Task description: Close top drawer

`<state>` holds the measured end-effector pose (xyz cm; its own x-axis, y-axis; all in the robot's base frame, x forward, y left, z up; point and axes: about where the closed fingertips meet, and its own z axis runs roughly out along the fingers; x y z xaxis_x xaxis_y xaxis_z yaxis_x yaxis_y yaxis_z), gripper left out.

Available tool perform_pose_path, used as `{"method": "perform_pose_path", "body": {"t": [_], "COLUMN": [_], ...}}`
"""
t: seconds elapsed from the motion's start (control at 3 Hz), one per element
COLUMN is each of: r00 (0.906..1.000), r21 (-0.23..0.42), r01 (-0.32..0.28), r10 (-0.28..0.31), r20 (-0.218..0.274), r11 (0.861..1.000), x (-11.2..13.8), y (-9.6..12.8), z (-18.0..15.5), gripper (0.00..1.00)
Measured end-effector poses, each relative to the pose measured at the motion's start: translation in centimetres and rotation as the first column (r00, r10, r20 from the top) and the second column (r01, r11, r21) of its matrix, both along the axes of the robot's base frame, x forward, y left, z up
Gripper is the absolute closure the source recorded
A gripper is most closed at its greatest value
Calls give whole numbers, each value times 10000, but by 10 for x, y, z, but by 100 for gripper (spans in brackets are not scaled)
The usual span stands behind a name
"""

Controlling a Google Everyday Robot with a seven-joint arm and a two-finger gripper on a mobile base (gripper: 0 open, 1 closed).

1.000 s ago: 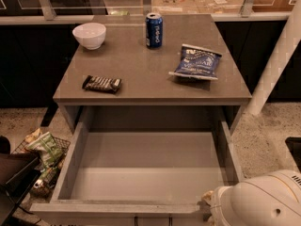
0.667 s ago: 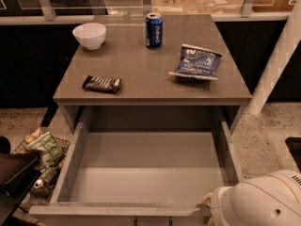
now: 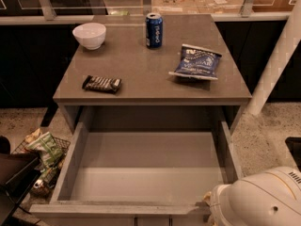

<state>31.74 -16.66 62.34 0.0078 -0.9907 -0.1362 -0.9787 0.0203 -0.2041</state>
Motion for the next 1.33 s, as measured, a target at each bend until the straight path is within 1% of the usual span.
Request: {"method": "perform_pose_path", "body": {"t": [0.33,1.0,1.33], "r00": [9992,9992,9977], "r21": [-85,-85,-227], "r01": [-348,-351,-530], "r10": [350,353,539], "r20": [209,212,409], "r11": [9994,9993,9983], "x": [21,23,46], "y": [-2,-2,-3], "z": [2,3,10], "gripper": [100,100,100]}}
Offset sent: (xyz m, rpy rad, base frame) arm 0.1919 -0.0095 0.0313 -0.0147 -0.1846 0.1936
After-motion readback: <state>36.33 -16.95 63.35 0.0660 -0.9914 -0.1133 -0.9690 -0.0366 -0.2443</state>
